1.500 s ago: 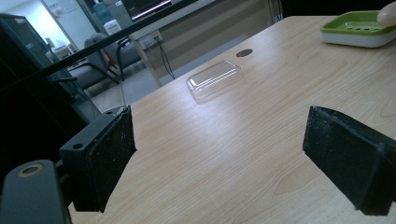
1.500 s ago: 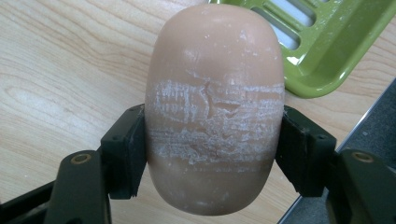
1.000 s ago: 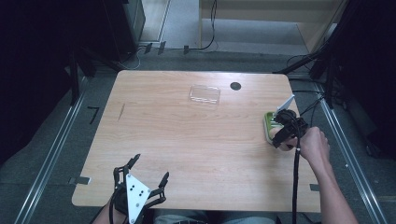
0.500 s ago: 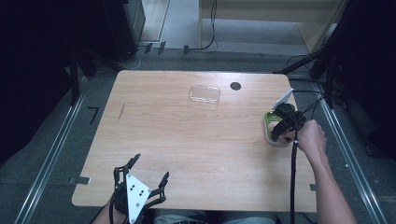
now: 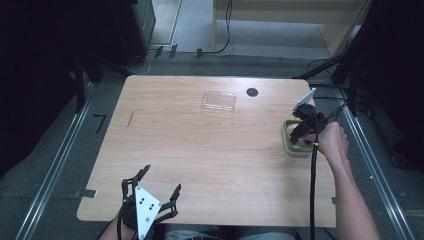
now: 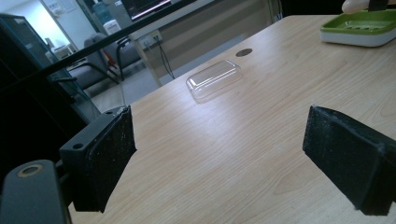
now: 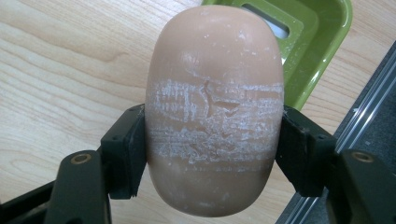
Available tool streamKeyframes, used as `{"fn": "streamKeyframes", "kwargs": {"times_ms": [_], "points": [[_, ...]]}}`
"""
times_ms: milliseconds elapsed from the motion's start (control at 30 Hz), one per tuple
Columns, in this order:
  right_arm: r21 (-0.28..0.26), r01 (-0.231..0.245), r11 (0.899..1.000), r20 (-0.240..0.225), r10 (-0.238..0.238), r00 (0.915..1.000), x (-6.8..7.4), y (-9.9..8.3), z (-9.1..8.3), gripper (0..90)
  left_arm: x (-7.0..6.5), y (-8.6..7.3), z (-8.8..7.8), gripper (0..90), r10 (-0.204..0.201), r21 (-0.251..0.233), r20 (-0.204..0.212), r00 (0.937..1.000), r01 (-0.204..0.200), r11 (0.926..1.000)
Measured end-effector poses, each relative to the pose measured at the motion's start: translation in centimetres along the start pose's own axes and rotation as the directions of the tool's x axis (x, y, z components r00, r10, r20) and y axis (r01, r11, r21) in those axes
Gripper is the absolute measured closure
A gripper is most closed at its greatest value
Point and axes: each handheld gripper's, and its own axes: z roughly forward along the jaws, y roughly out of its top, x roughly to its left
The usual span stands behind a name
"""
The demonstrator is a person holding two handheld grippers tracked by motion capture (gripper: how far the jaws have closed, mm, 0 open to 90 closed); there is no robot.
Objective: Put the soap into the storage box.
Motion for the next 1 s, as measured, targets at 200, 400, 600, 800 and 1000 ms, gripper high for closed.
{"fn": "streamKeyframes", "kwargs": {"times_ms": [200,400,600,800,1000], "points": [[0.009,-0.016,1.0,-0.001,0.016,0.9999,-0.5,0.4,0.3,33.3,0.0,0.0,0.0,9.9,0.002,0.001,0.001,1.0,-0.002,1.0],[0.005,-0.041,0.999,-0.01,0.041,0.9991,-0.9,0.7,0.5,33.3,0.0,0.0,0.0,9.9,0.004,0.0,0.0,1.0,-0.004,1.0],[0.003,-0.065,0.998,-0.017,0.065,0.9977,-1.3,1.2,0.8,33.3,0.0,0.0,0.0,9.9,0.004,0.0,0.001,1.0,-0.004,1.0],[-0.016,-0.097,0.995,-0.011,0.097,0.9952,-1.6,1.5,1.1,33.3,0.0,0.0,0.0,9.9,0.008,-0.001,0.002,1.0,-0.008,1.0],[-0.012,-0.113,0.994,-0.026,0.112,0.9933,-1.9,1.7,1.4,33.3,0.0,0.0,0.0,9.9,0.005,-0.001,0.001,1.0,-0.005,1.0]]}}
